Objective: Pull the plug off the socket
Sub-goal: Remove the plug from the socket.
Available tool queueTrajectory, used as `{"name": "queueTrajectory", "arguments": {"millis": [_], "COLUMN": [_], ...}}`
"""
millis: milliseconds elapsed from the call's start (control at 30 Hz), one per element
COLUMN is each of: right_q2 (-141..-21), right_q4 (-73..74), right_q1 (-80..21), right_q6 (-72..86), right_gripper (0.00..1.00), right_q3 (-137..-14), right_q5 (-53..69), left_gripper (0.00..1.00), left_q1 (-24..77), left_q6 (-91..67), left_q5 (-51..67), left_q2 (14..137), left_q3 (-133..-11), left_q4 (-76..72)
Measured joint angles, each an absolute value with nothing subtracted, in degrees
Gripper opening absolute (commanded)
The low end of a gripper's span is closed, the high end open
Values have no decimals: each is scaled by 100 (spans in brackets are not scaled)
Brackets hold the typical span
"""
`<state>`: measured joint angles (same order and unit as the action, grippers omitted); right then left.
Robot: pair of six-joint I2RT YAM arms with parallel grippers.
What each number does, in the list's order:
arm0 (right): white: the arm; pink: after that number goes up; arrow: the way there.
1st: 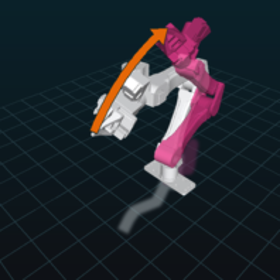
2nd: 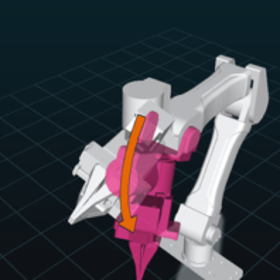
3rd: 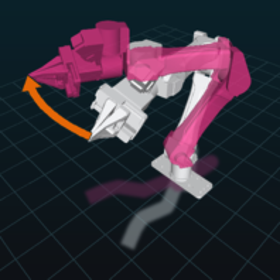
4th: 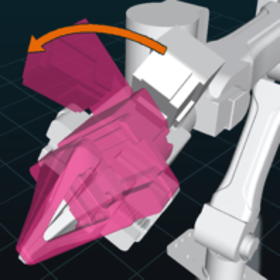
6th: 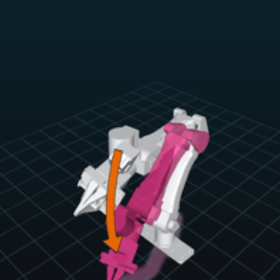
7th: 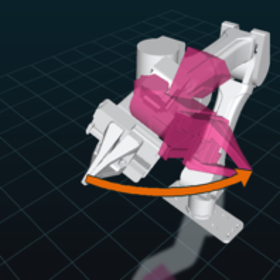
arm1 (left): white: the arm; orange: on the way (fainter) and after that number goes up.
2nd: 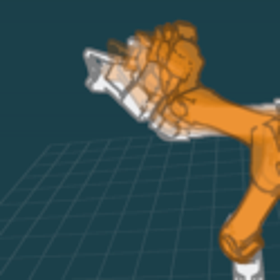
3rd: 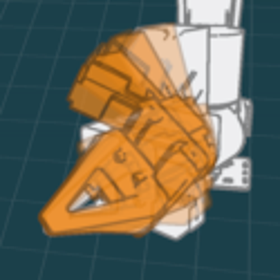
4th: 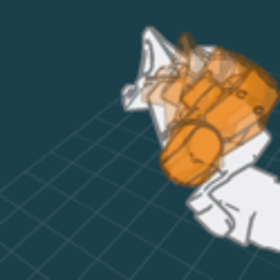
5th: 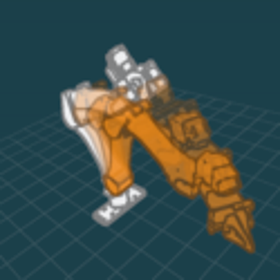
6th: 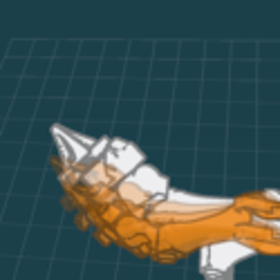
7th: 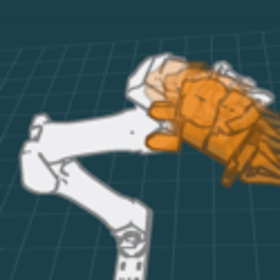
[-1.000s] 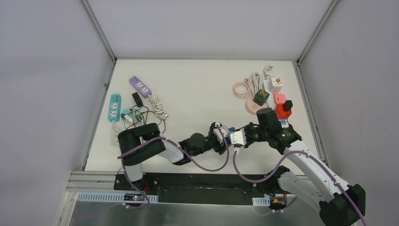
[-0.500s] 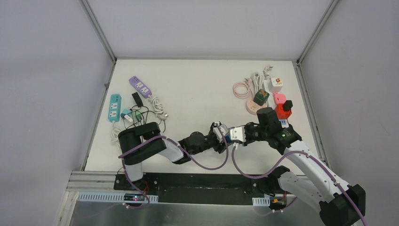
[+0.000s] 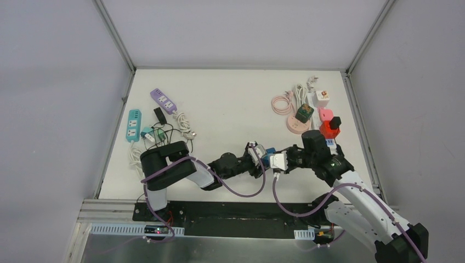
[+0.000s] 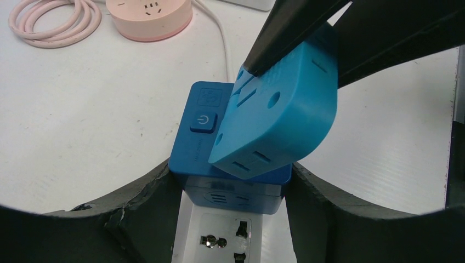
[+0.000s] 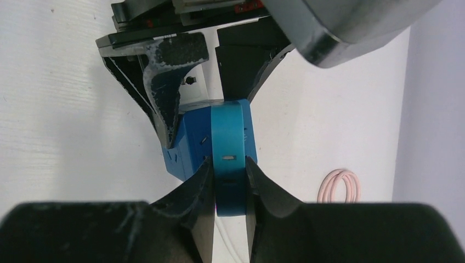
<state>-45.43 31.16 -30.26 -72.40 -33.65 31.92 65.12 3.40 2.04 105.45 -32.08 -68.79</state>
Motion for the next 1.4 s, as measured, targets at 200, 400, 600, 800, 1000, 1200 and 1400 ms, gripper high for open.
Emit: {"name": "queueTrajectory", "arguments": {"millis": [200, 400, 600, 800, 1000, 1200, 1400], "right_q2": [-4475, -4560, -4786, -4429, -4394, -4421, -4421], "right_q4": [3079, 3089, 3341, 3271, 3232, 3236, 3238], "right_q1": [-3026, -3026, -3026, -3107, -3129, -3127, -3127], "right_q6": [-7367, -7218, -6908, -7373, -7542, -7669, -7686], "right_gripper": [0, 0, 0, 0, 0, 0, 0], "right_q3": [-3312, -3382, -3645, -3398, -3371, -3374, -3387], "right_q5": [3188, 3194, 3210, 3079, 3028, 3081, 3048], "left_gripper": [5, 4, 3, 3, 3, 2, 2], "left_q1": [6479, 6438, 6403, 6401, 6364, 6361, 6329], "left_q6": [285, 211, 185, 165, 108, 84, 80], "left_q5": [226, 357, 486, 519, 604, 639, 661], "left_q2": [10578, 10600, 10617, 10643, 10663, 10663, 10665], "left_q3": [-3208, -3208, -3210, -3229, -3267, -3299, -3328], "left_q4": [-6945, -6971, -6993, -6991, -6984, -6925, -6877]}}
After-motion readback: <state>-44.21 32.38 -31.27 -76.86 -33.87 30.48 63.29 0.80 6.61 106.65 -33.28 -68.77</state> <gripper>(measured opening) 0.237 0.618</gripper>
